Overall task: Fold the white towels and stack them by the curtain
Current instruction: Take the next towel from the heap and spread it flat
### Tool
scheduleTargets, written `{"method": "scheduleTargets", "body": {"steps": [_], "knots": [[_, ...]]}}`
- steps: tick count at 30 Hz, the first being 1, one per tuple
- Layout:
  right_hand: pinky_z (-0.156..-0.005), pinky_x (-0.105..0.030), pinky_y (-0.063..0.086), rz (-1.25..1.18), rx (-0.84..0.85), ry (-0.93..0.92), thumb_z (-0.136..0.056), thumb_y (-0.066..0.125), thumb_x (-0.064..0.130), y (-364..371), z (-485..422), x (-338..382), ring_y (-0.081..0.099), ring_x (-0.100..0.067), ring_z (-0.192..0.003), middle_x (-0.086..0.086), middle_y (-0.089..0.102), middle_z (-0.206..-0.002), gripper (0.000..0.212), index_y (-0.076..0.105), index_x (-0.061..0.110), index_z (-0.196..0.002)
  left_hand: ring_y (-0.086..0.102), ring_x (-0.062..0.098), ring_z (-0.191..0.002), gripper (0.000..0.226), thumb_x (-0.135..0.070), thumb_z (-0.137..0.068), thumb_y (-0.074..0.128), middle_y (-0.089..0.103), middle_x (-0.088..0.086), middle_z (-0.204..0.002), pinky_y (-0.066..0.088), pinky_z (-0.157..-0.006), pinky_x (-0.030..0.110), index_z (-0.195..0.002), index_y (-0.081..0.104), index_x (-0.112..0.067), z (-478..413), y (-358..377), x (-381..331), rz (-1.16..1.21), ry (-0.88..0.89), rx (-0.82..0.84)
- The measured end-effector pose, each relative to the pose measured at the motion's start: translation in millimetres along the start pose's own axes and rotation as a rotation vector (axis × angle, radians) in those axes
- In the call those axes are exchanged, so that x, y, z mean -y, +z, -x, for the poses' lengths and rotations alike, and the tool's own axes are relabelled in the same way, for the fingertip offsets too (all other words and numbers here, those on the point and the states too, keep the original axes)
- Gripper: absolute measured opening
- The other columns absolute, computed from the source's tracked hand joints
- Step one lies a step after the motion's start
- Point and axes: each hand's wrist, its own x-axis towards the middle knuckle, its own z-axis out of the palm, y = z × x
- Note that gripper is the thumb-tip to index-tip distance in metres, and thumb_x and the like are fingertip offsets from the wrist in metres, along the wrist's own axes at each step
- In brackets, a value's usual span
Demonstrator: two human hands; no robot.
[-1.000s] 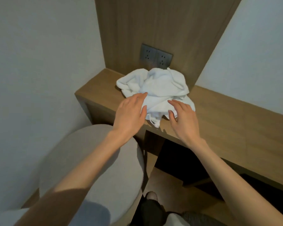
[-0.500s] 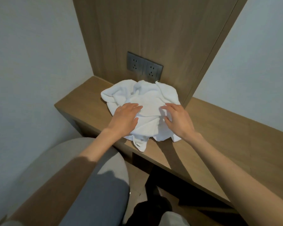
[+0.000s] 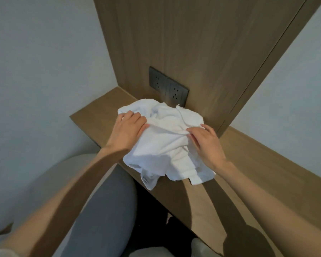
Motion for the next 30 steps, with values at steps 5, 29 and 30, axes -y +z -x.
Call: {"method": "scheduleTargets", "body": {"steps": [5,29,30], "knots": [[-0.074,-0.006,0.036,-0.255,-0.166,0.13,-0.102,0.041,0.027,-36,-11,16,0.046,0.009,-0.088,0.02,0.049,-0.101,0.011,0.047,0.033,-0.109,0.052,0.014,-0.097,0.022,-0.02,-0.101,0.042,0.061,0.007,-0.096,0.024,-0.111,0.033,-0.091,0.057,-0.008,-16,-41,-23,0.402,0.02,-0.217],[-0.058,-0.03,0.024,0.162,-1.082,0.669,-0.098,0.045,0.04,-351,165,-42,0.038,-0.009,-0.063,0.005,0.042,-0.063,0.031,0.044,0.023,-0.073,0.038,0.003,-0.053,0.041,-0.051,-0.086,0.057,0.041,-0.01,-0.054,0.028,-0.052,0.017,-0.06,0.048,-0.021,-124,-138,-316,0.924,0.648,0.022],[-0.058,-0.03,0.024,0.154,-1.094,0.677,-0.099,0.045,0.039,-360,175,-52,0.037,-0.009,-0.063,0.006,0.042,-0.063,0.031,0.043,0.023,-0.072,0.037,0.004,-0.054,0.045,-0.058,-0.083,0.051,0.042,-0.01,-0.056,0.028,-0.053,0.018,-0.061,0.05,-0.019,-127,-129,-331,0.913,0.672,0.054]]}}
